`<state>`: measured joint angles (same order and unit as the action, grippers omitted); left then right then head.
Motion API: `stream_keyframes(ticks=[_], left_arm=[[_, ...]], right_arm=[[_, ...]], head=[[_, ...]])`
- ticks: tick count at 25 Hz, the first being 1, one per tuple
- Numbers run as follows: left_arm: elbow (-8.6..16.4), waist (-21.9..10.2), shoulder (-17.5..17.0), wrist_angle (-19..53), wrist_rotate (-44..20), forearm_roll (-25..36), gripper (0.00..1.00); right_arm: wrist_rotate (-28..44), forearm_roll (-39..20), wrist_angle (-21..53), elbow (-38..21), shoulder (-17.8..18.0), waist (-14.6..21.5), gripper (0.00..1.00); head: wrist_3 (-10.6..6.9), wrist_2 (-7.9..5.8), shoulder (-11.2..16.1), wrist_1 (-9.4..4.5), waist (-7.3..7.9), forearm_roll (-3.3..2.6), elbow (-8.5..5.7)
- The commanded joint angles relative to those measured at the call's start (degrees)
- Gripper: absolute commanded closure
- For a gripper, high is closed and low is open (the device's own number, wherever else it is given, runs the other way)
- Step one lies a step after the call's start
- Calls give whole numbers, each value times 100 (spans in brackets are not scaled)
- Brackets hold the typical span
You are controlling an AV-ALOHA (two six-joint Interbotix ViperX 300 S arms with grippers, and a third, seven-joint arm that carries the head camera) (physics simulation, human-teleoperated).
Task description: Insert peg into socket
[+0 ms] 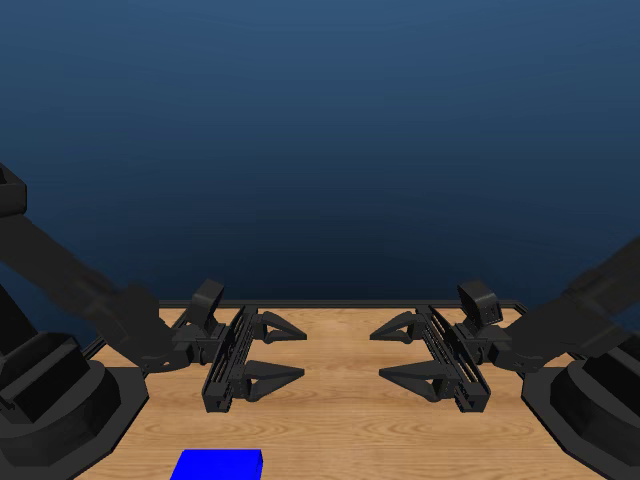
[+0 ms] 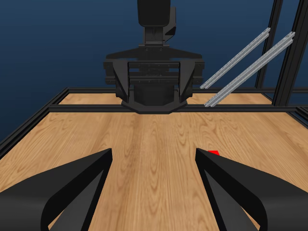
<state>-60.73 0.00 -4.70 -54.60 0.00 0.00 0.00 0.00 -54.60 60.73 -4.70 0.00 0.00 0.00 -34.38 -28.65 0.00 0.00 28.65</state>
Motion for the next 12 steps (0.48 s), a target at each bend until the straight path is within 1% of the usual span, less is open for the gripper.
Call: stream_keyframes(ticks=[1, 6, 8, 9, 11, 12], left_arm=[[173, -421, -149, -724, -171, -206, 0], [129, -579, -168, -767, -104, -286, 0], [96, -565, -199, -819, -87, -318, 0], [78, -569, -210, -777, -108, -403, 0], [93, -660, -161, -283, -215, -633, 0], [74, -684, -163, -150, -280, -745, 0]], right_arm=[[361, 707, 635, 87, -153, 210, 0], [353, 861, 844, 83, -213, 228, 0], [340, 853, 953, 75, -270, 212, 0], [355, 846, 887, 26, -213, 265, 0], [374, 842, 1018, -38, -149, 364, 0], [394, 844, 1043, -66, -120, 402, 0]], head=[[6, 103, 49, -1120, 24, 27, -367], [68, 82, 114, -1200, 38, 30, -421], [75, 71, 119, -1214, 43, 29, -425], [89, 54, 128, -1223, 48, 27, -432], [117, 47, 162, -1221, 45, 26, -442], [124, 53, 177, -1231, 41, 27, -447]])
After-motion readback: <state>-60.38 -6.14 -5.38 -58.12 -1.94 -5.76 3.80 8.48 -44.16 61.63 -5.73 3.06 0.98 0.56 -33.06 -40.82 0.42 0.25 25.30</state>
